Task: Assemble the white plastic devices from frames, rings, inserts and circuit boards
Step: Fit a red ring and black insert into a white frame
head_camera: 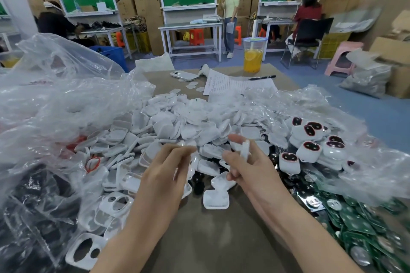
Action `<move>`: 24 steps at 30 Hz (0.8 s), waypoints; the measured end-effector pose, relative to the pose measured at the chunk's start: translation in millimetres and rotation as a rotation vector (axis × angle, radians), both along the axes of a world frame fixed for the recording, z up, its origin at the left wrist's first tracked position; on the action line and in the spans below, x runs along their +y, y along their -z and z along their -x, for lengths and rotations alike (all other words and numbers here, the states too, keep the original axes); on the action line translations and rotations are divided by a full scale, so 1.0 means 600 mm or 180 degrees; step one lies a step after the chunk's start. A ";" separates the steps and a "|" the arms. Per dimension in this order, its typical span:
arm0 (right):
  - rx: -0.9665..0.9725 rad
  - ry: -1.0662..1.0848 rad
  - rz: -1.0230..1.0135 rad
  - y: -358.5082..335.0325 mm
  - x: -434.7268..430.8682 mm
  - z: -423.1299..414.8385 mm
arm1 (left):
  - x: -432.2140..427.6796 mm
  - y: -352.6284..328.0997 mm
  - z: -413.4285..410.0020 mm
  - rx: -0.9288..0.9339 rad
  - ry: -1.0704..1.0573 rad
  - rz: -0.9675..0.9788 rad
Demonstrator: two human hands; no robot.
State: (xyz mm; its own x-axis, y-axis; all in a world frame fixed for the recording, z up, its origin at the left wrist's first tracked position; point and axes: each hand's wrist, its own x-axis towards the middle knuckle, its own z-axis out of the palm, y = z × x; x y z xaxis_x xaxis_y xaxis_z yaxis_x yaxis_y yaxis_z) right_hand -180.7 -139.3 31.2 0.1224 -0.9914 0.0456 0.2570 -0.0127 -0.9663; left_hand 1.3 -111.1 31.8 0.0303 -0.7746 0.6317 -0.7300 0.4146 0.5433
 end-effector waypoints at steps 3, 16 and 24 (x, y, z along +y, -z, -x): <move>-0.0040 -0.0074 0.0042 0.002 0.002 -0.007 | 0.014 -0.010 0.022 0.0845 0.0344 -0.0458; -0.0075 -0.0416 0.0172 -0.004 0.015 -0.015 | 0.018 -0.013 0.037 0.1902 0.0955 -0.1174; 0.0002 -0.0392 0.0134 -0.013 0.023 -0.015 | 0.013 -0.012 0.028 0.2267 0.0931 -0.1127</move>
State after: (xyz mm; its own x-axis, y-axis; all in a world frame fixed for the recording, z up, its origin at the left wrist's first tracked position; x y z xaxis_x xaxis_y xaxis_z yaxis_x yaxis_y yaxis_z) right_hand -171.5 -125.7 39.1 0.2431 -0.9661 0.0868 0.2586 -0.0217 -0.9657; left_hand -15.7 -103.3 39.2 0.0967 -0.9618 0.2563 -0.0539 0.2520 0.9662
